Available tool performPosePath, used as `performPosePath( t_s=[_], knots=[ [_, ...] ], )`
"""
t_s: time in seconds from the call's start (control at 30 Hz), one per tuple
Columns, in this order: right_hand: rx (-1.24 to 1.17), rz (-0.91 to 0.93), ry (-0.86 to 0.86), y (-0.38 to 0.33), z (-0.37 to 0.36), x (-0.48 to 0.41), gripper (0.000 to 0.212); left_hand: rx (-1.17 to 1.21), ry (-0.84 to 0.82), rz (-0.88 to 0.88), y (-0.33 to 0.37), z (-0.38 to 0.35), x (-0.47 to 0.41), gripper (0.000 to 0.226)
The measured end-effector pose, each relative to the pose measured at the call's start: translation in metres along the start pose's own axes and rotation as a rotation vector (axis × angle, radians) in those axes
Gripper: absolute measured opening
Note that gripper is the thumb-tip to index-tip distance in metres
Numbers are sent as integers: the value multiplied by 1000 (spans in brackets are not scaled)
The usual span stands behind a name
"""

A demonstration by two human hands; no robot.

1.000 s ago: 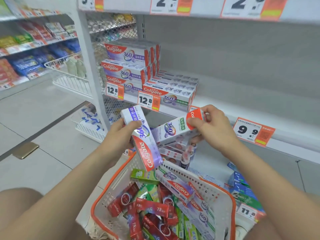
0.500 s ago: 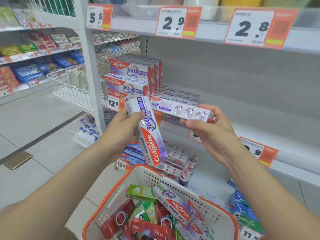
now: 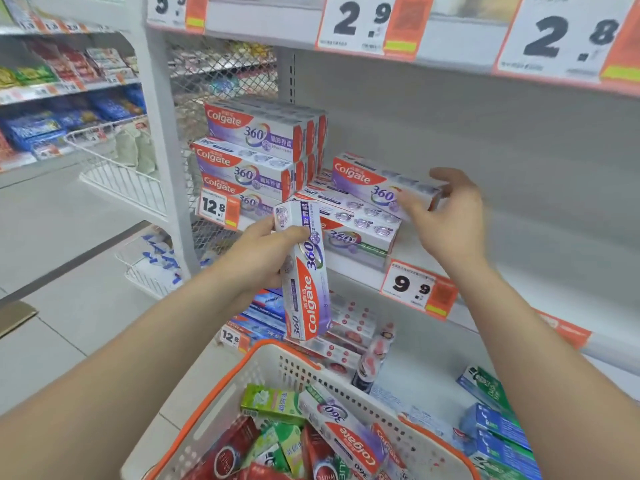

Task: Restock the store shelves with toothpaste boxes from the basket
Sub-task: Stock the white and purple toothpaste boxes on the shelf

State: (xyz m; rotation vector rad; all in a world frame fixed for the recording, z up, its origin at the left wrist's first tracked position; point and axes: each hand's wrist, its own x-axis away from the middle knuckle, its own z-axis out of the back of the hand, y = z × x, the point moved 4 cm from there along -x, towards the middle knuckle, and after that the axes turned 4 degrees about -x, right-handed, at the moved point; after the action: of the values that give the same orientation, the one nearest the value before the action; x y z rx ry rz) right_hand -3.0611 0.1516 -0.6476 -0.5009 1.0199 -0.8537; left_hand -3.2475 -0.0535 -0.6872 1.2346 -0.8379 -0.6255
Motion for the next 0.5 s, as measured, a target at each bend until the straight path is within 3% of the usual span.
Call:
performPosePath(
  t_s=[0.1, 0.2, 0.27, 0.33, 0.4, 0.5],
  knots=[
    [12, 21, -82, 4, -17, -4, 43, 40, 4, 1, 0, 2, -5, 21],
    [58, 55, -76, 0, -21, 1, 55, 75, 0, 25, -2, 6, -6, 23],
    [4, 157, 19, -17, -19, 17, 54, 99, -23, 35, -2, 6, -6, 31],
    [-71, 312, -3, -40, -24, 36, 45, 124, -50, 32, -1, 5, -4, 45],
    [-204, 368, -197, -59, -38, 54, 47, 119, -89, 9, 2, 4, -3, 52],
    [-419, 230, -501, -75, -55, 69, 52, 13, -153, -94, 12, 7, 5, 35]
  ],
)
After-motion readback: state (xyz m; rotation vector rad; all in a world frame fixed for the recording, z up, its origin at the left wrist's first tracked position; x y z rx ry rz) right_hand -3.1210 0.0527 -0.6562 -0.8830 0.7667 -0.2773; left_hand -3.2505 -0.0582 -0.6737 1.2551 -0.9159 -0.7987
